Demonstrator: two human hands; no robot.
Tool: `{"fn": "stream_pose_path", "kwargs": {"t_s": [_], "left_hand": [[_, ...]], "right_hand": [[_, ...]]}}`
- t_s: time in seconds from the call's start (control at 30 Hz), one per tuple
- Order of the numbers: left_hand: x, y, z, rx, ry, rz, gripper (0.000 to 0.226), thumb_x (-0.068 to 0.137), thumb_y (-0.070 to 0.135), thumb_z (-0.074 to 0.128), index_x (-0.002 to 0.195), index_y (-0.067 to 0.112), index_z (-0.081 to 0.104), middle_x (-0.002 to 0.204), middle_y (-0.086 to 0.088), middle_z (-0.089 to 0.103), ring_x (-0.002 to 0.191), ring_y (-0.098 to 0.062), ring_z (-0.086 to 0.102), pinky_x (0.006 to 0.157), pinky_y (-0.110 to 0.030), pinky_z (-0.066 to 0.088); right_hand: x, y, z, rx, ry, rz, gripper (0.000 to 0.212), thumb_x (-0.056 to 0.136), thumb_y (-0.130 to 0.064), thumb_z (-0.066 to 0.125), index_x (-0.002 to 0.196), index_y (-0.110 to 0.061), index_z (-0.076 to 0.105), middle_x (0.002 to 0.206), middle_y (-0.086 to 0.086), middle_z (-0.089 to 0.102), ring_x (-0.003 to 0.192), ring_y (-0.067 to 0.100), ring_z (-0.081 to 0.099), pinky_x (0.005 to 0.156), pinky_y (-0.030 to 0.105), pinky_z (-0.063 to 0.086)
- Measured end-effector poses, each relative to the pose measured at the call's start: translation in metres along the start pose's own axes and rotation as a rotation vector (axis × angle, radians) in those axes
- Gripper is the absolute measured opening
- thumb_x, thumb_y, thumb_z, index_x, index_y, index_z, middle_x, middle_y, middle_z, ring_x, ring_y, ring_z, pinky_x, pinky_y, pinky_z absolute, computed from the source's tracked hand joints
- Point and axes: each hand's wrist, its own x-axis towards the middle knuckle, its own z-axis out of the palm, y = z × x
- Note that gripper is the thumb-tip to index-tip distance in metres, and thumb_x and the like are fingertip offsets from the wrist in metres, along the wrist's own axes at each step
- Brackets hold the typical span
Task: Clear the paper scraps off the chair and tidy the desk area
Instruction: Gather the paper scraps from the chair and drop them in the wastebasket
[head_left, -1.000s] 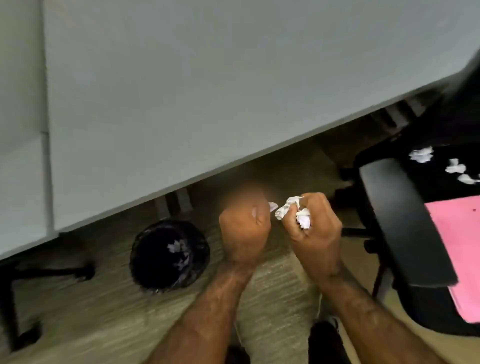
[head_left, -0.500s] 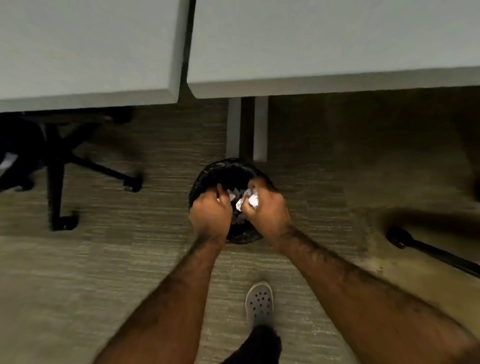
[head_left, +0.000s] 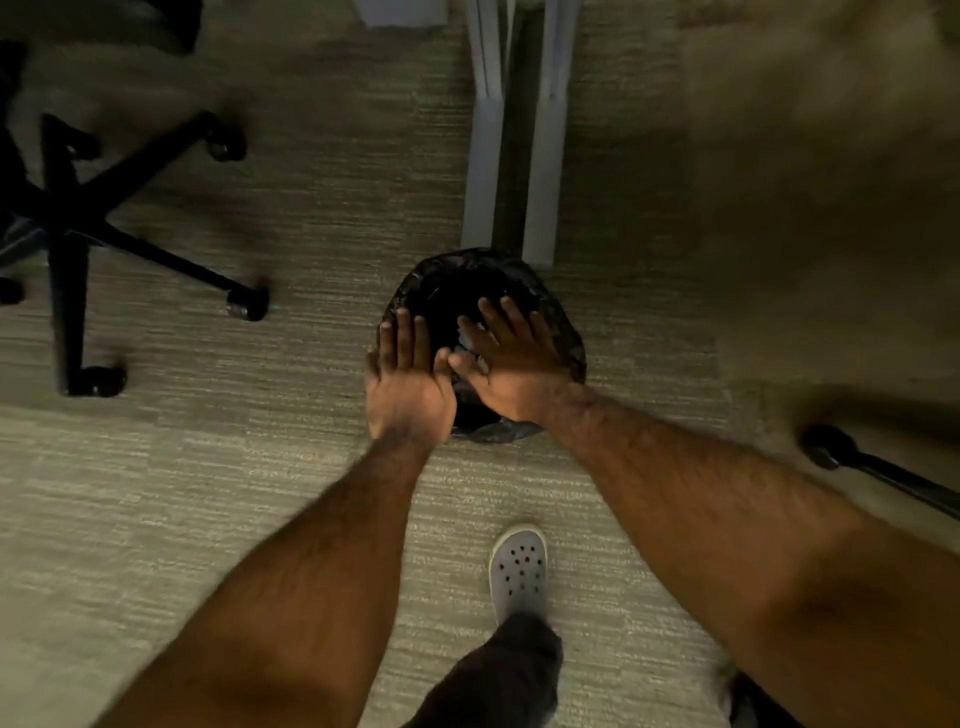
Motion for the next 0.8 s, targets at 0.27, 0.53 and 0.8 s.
{"fn": "stream_pose_path", "kwargs": {"t_s": [0.27,0.53,0.8], "left_hand": [[-0.04,0.016,-0.05,-0.049,-0.022,-0.005,0.064,0.098,0.045,0.004,0.153,0.013,0.009,0.163,-0.005,0.004,0.149,-0.024,0.001,0.12,-0.045,0.003],[-0.111,0.077,-0.144,-0.09,-0.017,0.112,0.064,0.097,0.046,0.017,0.147,0.01,0.035,0.159,-0.01,0.022,0.148,-0.026,0.015,0.119,-0.043,0.009],[-0.167,0.178,-0.255,-0.193,-0.011,0.344,0.056,0.101,0.044,0.024,0.148,0.014,0.033,0.161,-0.005,0.018,0.149,-0.019,0.009,0.121,-0.04,0.006]], "right_hand": [[-0.054,-0.016,-0.046,-0.044,-0.016,0.019,0.076,0.09,-0.07,0.007,0.153,-0.028,0.015,0.164,0.002,0.006,0.149,0.021,-0.005,0.118,0.045,-0.006],[-0.163,-0.034,-0.134,0.012,0.057,0.128,0.076,0.093,-0.067,0.011,0.15,-0.02,0.029,0.16,0.006,0.022,0.148,0.022,0.008,0.118,0.043,-0.001],[-0.284,-0.031,-0.253,0.092,0.265,0.278,0.083,0.088,-0.069,0.003,0.149,-0.02,0.031,0.159,0.003,0.026,0.148,0.018,0.011,0.12,0.042,0.004]]}}
